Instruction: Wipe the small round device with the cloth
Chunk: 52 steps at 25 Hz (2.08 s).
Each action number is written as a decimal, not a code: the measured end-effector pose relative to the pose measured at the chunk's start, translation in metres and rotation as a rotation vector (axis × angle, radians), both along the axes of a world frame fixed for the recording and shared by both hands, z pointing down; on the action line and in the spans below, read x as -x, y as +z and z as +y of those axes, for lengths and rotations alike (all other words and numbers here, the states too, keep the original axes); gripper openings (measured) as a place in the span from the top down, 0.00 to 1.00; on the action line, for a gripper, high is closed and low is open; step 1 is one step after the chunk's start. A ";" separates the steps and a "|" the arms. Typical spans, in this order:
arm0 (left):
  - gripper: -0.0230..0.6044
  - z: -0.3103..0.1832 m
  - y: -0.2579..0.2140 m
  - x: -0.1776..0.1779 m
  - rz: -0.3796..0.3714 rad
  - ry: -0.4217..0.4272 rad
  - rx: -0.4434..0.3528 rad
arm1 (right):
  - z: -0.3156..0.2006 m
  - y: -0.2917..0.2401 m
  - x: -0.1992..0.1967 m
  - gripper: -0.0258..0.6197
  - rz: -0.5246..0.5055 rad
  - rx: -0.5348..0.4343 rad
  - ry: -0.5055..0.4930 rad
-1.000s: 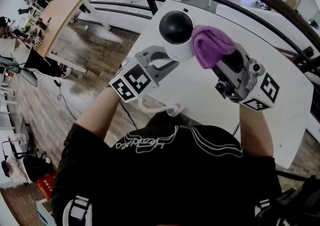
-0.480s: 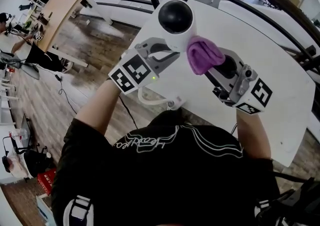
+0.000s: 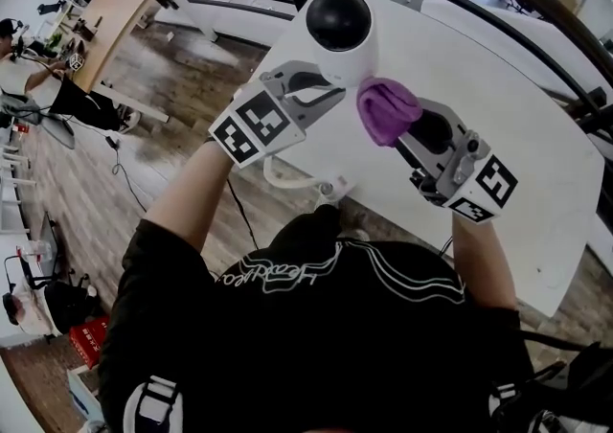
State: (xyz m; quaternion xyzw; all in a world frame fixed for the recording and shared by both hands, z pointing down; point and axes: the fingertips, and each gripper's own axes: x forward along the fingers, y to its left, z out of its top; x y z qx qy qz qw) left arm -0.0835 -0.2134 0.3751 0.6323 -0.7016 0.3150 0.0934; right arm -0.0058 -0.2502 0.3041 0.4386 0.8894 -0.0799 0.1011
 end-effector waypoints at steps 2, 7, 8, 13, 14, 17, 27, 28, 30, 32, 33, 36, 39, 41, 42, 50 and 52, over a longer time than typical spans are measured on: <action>0.88 0.000 -0.001 0.001 -0.004 0.003 -0.001 | -0.005 -0.003 -0.004 0.85 -0.008 -0.003 0.022; 0.88 -0.001 0.002 -0.008 0.007 0.035 -0.013 | -0.012 -0.024 -0.024 0.85 -0.098 -0.113 0.113; 0.88 0.000 0.002 -0.009 0.011 0.045 -0.016 | -0.011 -0.031 -0.026 0.85 -0.124 -0.147 0.134; 0.88 -0.002 0.006 -0.008 0.018 0.094 -0.005 | -0.002 -0.059 -0.033 0.85 -0.233 -0.315 0.230; 0.88 -0.003 0.007 -0.008 0.019 0.105 0.000 | 0.002 -0.062 -0.033 0.85 -0.258 -0.359 0.247; 0.88 -0.003 0.008 -0.008 0.034 0.137 0.014 | 0.014 -0.065 -0.031 0.85 -0.320 -0.520 0.312; 0.88 -0.002 0.006 -0.010 0.087 0.235 0.022 | 0.044 -0.091 -0.030 0.85 -0.464 -0.816 0.474; 0.88 -0.002 0.006 -0.011 0.090 0.243 0.018 | 0.045 -0.093 -0.029 0.85 -0.472 -0.838 0.485; 0.88 -0.002 0.005 -0.011 0.095 0.257 0.013 | 0.047 -0.093 -0.026 0.85 -0.484 -0.883 0.501; 0.88 -0.001 0.006 -0.010 0.101 0.272 0.013 | 0.049 -0.091 -0.021 0.85 -0.485 -0.930 0.515; 0.88 -0.001 0.006 -0.010 0.105 0.279 0.013 | 0.050 -0.089 -0.019 0.85 -0.482 -0.948 0.521; 0.88 0.004 0.006 -0.010 0.114 0.296 0.014 | 0.054 -0.085 -0.013 0.85 -0.466 -0.972 0.533; 0.88 0.004 0.005 -0.010 0.116 0.307 0.014 | 0.056 -0.080 -0.010 0.85 -0.449 -0.977 0.541; 0.88 0.002 0.004 -0.010 0.117 0.313 0.013 | 0.054 -0.076 -0.008 0.85 -0.432 -0.975 0.546; 0.88 0.001 0.004 -0.010 0.119 0.316 0.012 | 0.053 -0.072 -0.006 0.85 -0.422 -0.975 0.548; 0.88 -0.004 0.003 -0.010 0.138 0.337 0.004 | 0.051 -0.049 0.002 0.85 -0.342 -0.956 0.560; 0.88 -0.003 0.004 -0.010 0.148 0.342 -0.005 | 0.052 -0.042 0.003 0.85 -0.315 -0.936 0.567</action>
